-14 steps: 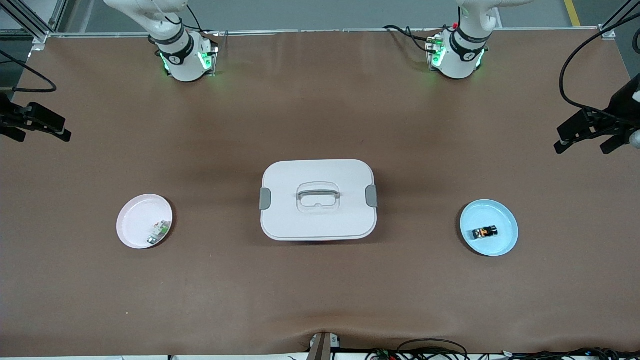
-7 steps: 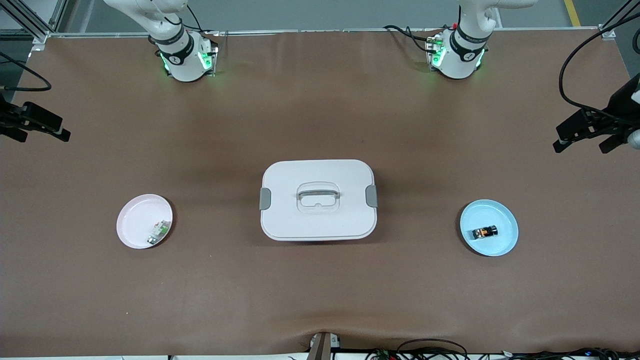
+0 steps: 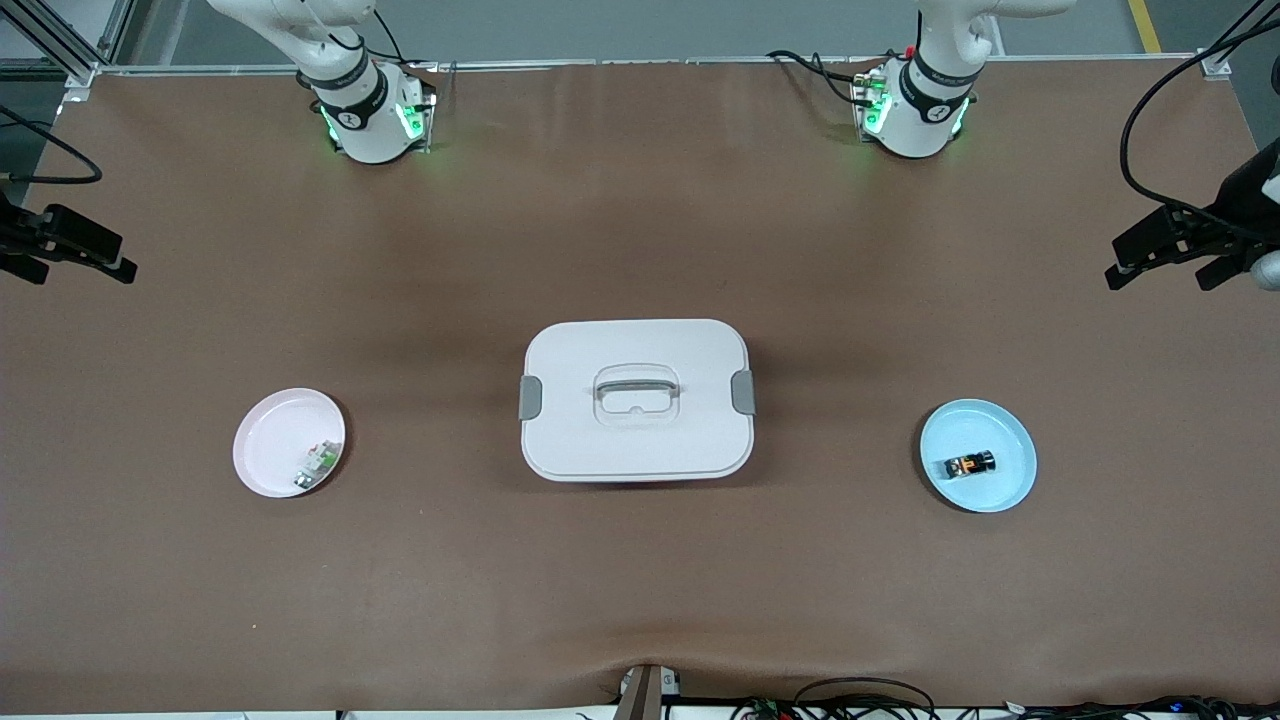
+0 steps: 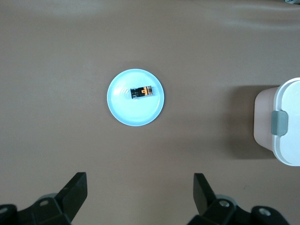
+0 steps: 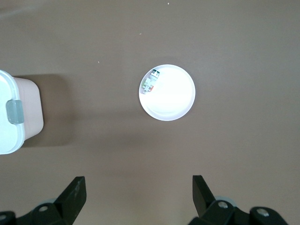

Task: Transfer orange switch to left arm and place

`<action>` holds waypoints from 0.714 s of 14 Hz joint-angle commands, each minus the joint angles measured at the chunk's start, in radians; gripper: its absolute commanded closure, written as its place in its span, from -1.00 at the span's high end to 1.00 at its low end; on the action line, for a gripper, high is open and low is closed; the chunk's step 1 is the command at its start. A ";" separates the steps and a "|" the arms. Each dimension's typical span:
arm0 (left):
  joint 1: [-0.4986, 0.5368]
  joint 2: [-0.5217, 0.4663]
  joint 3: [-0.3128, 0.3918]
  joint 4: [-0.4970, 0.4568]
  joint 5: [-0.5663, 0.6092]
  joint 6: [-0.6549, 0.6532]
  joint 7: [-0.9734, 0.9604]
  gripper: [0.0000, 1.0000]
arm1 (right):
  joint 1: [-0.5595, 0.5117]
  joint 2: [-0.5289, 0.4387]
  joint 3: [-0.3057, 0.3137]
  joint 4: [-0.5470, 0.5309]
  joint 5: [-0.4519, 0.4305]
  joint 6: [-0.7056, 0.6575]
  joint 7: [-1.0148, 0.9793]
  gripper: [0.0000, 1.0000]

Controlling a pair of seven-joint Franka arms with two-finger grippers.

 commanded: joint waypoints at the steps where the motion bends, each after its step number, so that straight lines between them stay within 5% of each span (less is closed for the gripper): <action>1: 0.010 -0.043 -0.029 -0.046 0.029 -0.009 -0.002 1.00 | -0.009 -0.018 0.011 -0.012 -0.016 0.005 -0.010 1.00; 10: 0.011 -0.163 -0.058 -0.195 0.053 0.039 -0.023 1.00 | -0.008 -0.020 0.012 -0.012 -0.034 0.012 0.002 1.00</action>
